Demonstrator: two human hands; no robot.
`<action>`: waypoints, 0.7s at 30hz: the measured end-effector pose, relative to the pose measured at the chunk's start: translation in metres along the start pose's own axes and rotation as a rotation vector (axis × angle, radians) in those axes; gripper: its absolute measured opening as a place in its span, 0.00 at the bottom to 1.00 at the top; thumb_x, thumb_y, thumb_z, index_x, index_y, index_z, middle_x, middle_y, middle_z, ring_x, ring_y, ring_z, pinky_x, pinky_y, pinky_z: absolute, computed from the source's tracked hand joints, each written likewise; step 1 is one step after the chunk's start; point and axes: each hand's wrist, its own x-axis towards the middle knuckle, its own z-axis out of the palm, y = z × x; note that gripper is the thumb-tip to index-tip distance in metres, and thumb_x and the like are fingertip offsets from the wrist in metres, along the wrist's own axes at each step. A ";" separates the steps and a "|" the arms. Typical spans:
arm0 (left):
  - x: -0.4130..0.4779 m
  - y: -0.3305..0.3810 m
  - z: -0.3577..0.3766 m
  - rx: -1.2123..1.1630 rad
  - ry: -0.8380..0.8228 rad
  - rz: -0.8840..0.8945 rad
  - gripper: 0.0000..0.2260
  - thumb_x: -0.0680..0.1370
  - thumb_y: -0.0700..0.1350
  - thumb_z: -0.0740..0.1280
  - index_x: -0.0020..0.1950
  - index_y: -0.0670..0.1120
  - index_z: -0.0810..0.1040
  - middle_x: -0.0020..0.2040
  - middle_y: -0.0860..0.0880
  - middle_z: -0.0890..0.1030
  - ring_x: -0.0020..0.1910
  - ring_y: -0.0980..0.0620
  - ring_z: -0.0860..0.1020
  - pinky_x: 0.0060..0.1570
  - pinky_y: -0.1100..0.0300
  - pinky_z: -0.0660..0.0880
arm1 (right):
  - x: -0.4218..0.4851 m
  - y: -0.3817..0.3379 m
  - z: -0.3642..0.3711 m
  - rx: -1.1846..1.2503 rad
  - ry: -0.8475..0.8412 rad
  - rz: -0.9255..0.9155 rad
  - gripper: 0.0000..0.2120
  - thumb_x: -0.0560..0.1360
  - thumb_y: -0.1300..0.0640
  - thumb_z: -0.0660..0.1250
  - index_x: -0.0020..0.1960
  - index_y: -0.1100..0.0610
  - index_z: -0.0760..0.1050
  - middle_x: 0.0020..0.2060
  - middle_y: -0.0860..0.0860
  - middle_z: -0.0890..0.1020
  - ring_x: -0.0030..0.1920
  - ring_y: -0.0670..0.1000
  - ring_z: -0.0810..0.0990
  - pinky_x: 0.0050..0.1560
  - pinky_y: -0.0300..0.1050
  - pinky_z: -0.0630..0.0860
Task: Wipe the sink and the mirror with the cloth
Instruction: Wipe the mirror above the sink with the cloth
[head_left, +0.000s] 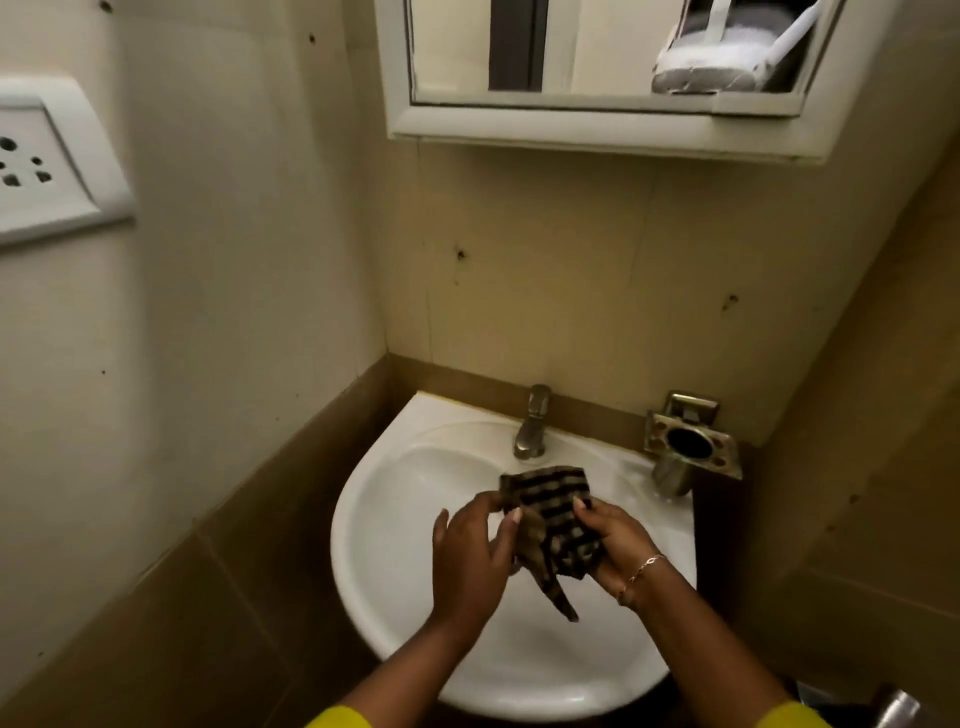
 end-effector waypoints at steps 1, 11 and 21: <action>0.003 0.006 -0.001 -0.062 0.011 -0.007 0.14 0.77 0.56 0.58 0.53 0.50 0.76 0.49 0.56 0.80 0.51 0.57 0.78 0.58 0.57 0.71 | -0.005 -0.009 0.004 -0.127 0.001 -0.043 0.11 0.80 0.61 0.55 0.48 0.59 0.76 0.46 0.58 0.82 0.47 0.56 0.80 0.44 0.49 0.76; 0.046 0.036 -0.029 -0.265 -0.125 -0.051 0.24 0.73 0.53 0.67 0.66 0.49 0.67 0.61 0.56 0.70 0.61 0.58 0.67 0.58 0.63 0.65 | -0.029 -0.108 0.031 -0.955 -0.092 -0.322 0.15 0.80 0.61 0.55 0.36 0.52 0.70 0.33 0.49 0.72 0.36 0.47 0.69 0.37 0.40 0.64; -0.005 0.088 0.005 -0.073 0.024 0.043 0.45 0.57 0.81 0.51 0.63 0.52 0.64 0.57 0.58 0.67 0.57 0.58 0.67 0.59 0.58 0.67 | -0.023 -0.139 0.051 -1.061 0.059 -0.351 0.18 0.80 0.59 0.56 0.30 0.56 0.66 0.25 0.50 0.64 0.26 0.47 0.61 0.29 0.42 0.56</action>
